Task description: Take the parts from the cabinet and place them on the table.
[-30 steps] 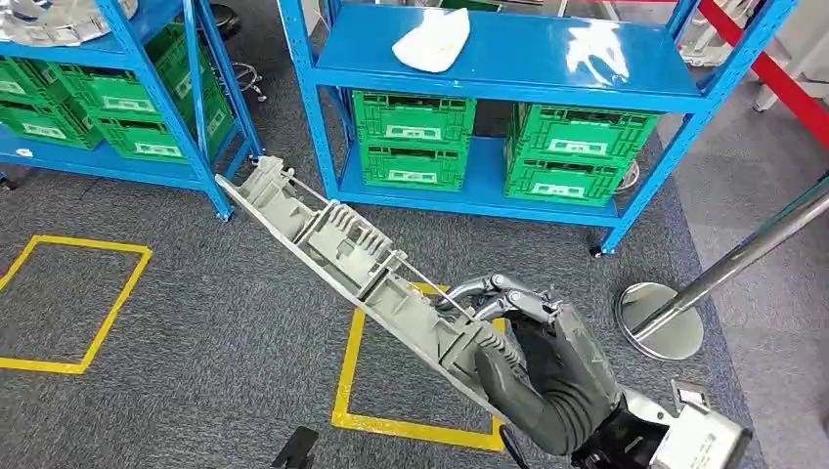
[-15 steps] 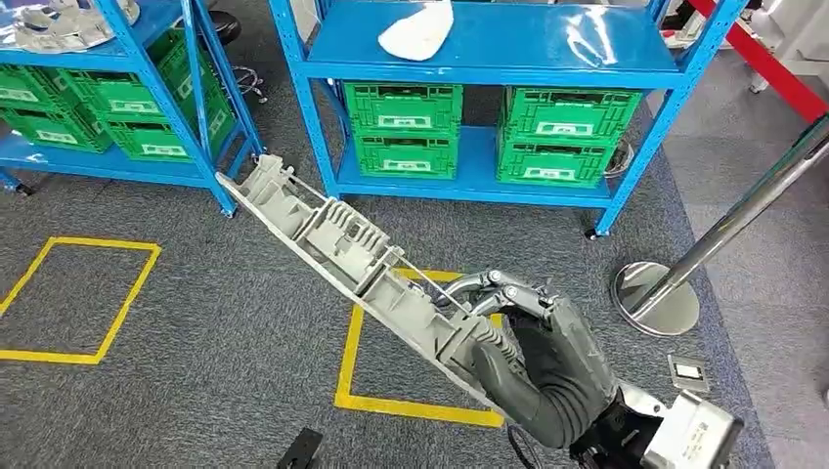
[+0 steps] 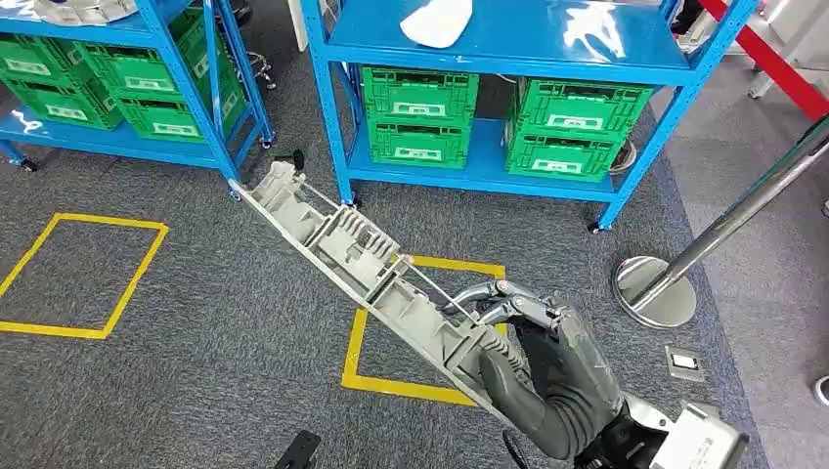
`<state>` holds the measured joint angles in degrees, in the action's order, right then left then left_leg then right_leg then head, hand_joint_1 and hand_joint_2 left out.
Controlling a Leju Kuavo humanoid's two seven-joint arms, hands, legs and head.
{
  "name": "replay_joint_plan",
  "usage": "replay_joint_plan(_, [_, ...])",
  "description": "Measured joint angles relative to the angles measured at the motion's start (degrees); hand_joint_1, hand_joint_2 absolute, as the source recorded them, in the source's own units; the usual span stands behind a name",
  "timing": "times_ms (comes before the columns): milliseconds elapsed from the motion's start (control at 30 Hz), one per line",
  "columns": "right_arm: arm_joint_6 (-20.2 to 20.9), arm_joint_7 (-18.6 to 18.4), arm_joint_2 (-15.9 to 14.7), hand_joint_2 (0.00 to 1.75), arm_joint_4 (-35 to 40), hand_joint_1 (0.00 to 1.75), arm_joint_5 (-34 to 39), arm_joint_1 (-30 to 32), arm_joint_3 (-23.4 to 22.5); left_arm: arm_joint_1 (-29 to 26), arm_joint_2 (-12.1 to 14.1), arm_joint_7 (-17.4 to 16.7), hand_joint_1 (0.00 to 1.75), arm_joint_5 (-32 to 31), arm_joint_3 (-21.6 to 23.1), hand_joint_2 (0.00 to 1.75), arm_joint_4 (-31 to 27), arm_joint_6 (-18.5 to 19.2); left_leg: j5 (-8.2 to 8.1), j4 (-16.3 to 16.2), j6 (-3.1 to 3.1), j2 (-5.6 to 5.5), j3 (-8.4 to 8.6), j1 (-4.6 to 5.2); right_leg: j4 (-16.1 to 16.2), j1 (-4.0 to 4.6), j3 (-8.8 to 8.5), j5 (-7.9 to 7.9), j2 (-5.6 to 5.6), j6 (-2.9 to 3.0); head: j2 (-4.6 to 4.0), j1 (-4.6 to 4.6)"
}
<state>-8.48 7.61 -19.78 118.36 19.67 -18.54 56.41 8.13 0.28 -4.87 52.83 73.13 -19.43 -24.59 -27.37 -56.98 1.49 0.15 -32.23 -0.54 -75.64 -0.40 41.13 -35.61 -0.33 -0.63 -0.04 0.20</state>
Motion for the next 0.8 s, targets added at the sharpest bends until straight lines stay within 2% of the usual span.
replay_joint_plan(33, [0.0,0.0,-0.1,1.75,0.0,1.75,0.0,0.1,0.0,0.0,0.0,0.0,0.0,0.0,0.0,1.75,0.0,0.0,0.34,-0.1,-0.1,0.0,-0.57,0.0,1.2,-0.09,-1.32,1.68,-0.01,-0.02,0.0,0.02])
replay_joint_plan(67, [0.0,-0.1,-0.1,1.75,0.0,1.75,0.0,0.1,0.0,0.0,0.0,0.0,0.0,0.0,0.0,1.75,0.0,0.0,0.7,-0.3,-0.25,0.0,-1.11,0.0,4.7,-0.13,-3.81,3.92,-0.01,0.07,0.0,0.0])
replay_joint_plan(100, [-0.1,-0.1,-0.1,1.75,0.0,1.75,-0.1,0.1,0.0,0.0,0.0,0.0,0.0,0.0,0.0,1.75,0.0,-0.1,0.93,-0.5,-0.41,-0.03,-1.55,0.0,9.7,-0.13,-7.08,5.63,-0.01,0.27,0.0,0.04])
replay_joint_plan(133, [-0.1,-0.1,-0.1,1.75,0.1,1.75,-0.2,0.1,0.0,0.0,0.0,0.0,0.0,0.0,0.0,1.75,0.0,-0.1,1.13,-0.7,-0.62,-0.07,-1.87,-0.01,15.2,-0.12,-10.72,6.11,-0.01,0.61,0.0,0.09])
replay_joint_plan(167, [-0.1,-0.1,-0.2,1.75,0.3,1.75,-0.2,0.0,0.0,0.1,-0.1,0.1,0.0,0.0,0.0,1.75,0.0,-0.1,1.42,-1.0,-1.0,-0.09,-2.41,0.32,18.6,0.15,-12.7,4.67,0.03,0.96,0.0,0.11])
replay_joint_plan(267, [-0.1,0.0,-0.2,1.75,0.5,1.75,-0.2,0.0,-0.1,0.0,-0.1,0.1,0.0,0.0,0.0,1.75,0.0,-0.1,2.66,-0.7,-2.16,-0.04,-2.83,-0.01,18.8,0.55,-11.77,5.19,0.13,1.92,0.0,-0.02])
replay_joint_plan(300, [-0.1,0.0,-0.2,1.75,0.5,1.75,-0.2,0.0,-0.1,0.0,-0.1,0.1,0.0,0.0,0.0,1.75,0.0,-0.1,2.95,-0.7,-2.55,-0.09,-2.92,0.09,19.2,0.42,-11.56,5.7,0.05,2.53,0.0,0.02])
replay_joint_plan(333, [-0.1,-0.1,-0.2,1.75,0.5,1.75,-0.2,-0.1,-0.2,0.0,-0.1,0.1,0.0,0.0,0.0,1.75,0.0,-0.1,1.61,-1.4,-2.77,-0.2,-3.23,-0.06,19.5,0.09,-11.42,6.32,-0.32,3.01,0.0,0.02])
replay_joint_plan(367, [-0.2,-0.1,-0.2,1.75,0.5,1.75,-0.2,-0.1,-0.2,0.0,-0.1,0.1,0.0,0.0,0.0,1.75,0.0,-0.1,-1.18,-3.4,-3.0,-0.15,-4.27,-0.08,19.5,0.08,-10.95,6.74,-0.3,3.47,0.0,-0.29])
replay_joint_plan(433, [-0.2,-0.1,-0.2,1.75,0.5,1.75,-0.2,-0.1,-0.3,0.0,0.0,0.1,0.0,0.0,0.0,1.75,0.0,-0.1,-6.84,-12.1,-3.37,-0.15,-6.52,-0.18,19.2,0.18,-9.94,7.36,-0.32,3.75,0.0,-0.7])
replay_joint_plan(467, [-0.2,-0.1,-0.2,1.75,0.5,1.75,-0.2,-0.1,-0.3,0.0,0.0,0.1,0.0,0.0,0.0,1.75,0.0,-0.1,-8.61,-16.2,-3.49,-0.15,-7.43,-0.17,19.1,0.25,-9.36,7.72,-0.34,3.78,0.0,-0.72])
replay_joint_plan(500, [-0.2,-0.1,-0.2,1.75,0.5,1.75,-0.2,-0.1,-0.3,0.0,0.0,0.1,0.0,0.0,0.0,1.75,0.0,-0.1,-8.88,-18.0,-3.51,-0.15,-7.41,-0.17,18.9,0.32,-8.79,8.03,-0.33,3.79,0.0,-0.74])
replay_joint_plan(533, [-0.2,-0.1,-0.2,1.75,0.5,1.75,-0.2,-0.1,-0.3,0.0,0.0,0.0,0.0,0.0,0.0,1.75,0.0,-0.1,-7.83,-17.3,-3.44,-0.15,-6.21,-0.17,18.7,0.35,-8.15,8.29,-0.3,3.75,0.0,-0.77])
replay_joint_plan(567, [-0.2,-0.1,-0.2,1.75,0.5,1.75,-0.2,-0.1,-0.3,0.0,0.0,0.0,0.0,0.0,0.0,1.75,0.0,-0.1,-5.88,-13.8,-3.26,-0.15,-3.68,-0.15,18.3,0.39,-7.55,8.55,-0.23,3.67,0.0,-0.83])
replay_joint_plan(633, [-0.2,-0.1,-0.2,1.75,0.5,1.75,-0.2,-0.1,-0.3,0.1,0.0,0.0,0.0,0.0,0.0,1.75,0.0,-0.1,-2.72,-3.6,-2.51,-0.19,2.78,-0.06,17.7,0.45,-6.8,8.78,-0.16,3.43,0.0,-1.07])
replay_joint_plan(667, [-0.2,-0.1,-0.2,1.75,0.5,1.75,-0.2,-0.1,-0.4,0.2,0.1,0.0,0.0,0.0,0.0,1.75,0.0,-0.1,-4.05,-1.0,-2.0,-0.2,4.26,0.13,17.5,0.54,-6.4,8.96,-0.19,3.14,0.0,-1.12])
replay_joint_plan(767, [-0.1,-0.1,-0.2,1.75,0.5,1.75,-0.2,-0.1,-0.5,0.3,0.1,0.0,0.0,0.0,0.0,1.75,0.0,0.0,-3.42,-0.3,-1.58,-0.22,3.92,0.5,17.4,0.45,-5.58,10.2,-0.29,1.99,0.0,-1.22])
replay_joint_plan(800, [-0.1,-0.1,-0.2,1.75,0.5,1.75,-0.2,-0.1,-0.5,0.3,0.1,0.0,0.0,0.0,0.0,1.75,0.0,0.0,-3.09,0.1,-1.16,-0.18,3.72,0.44,17.4,0.57,-5.46,10.5,-0.27,1.68,0.0,-1.22])
